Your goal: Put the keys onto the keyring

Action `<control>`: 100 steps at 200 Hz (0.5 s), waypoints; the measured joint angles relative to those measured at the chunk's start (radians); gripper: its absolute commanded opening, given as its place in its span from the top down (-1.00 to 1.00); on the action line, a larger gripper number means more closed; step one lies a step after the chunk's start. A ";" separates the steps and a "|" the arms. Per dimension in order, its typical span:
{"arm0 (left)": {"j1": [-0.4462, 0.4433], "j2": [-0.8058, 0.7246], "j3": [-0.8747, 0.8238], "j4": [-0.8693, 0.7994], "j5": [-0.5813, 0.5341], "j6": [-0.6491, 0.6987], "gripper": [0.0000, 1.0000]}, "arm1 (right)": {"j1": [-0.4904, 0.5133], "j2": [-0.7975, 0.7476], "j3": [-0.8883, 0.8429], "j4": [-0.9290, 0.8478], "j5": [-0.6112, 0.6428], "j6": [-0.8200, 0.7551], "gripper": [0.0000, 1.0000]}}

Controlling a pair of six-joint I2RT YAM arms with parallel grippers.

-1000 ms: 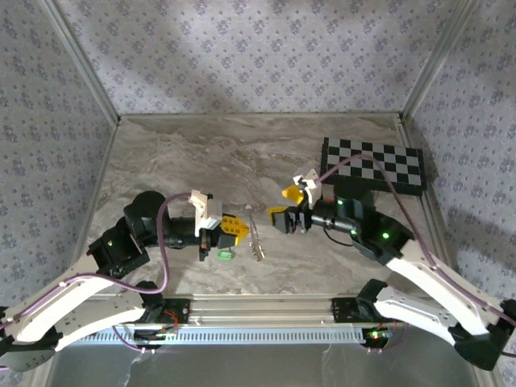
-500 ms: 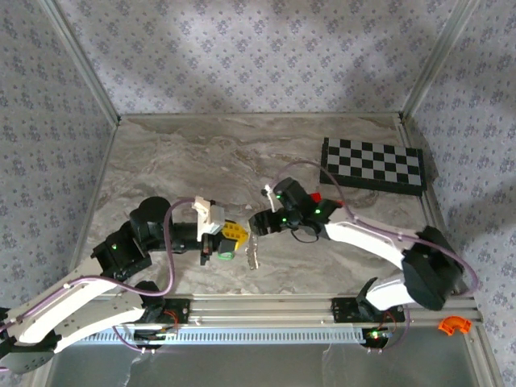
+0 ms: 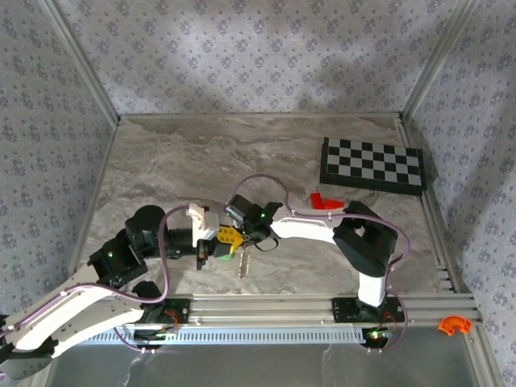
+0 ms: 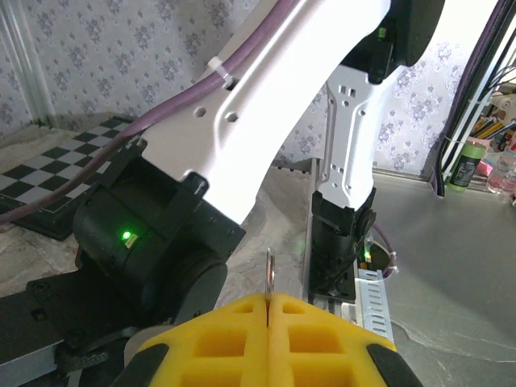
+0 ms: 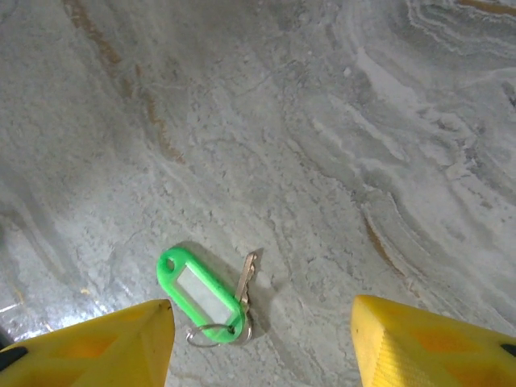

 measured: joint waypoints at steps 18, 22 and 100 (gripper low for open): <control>0.000 -0.021 -0.011 0.001 0.000 0.003 1.00 | 0.012 0.023 0.045 -0.035 0.014 0.013 -0.14; 0.000 -0.022 -0.013 0.000 0.000 0.003 1.00 | 0.017 0.030 0.056 -0.043 0.016 0.015 -0.13; 0.000 -0.068 -0.031 0.001 0.000 0.002 1.00 | 0.094 0.117 0.159 -0.190 0.082 0.028 0.01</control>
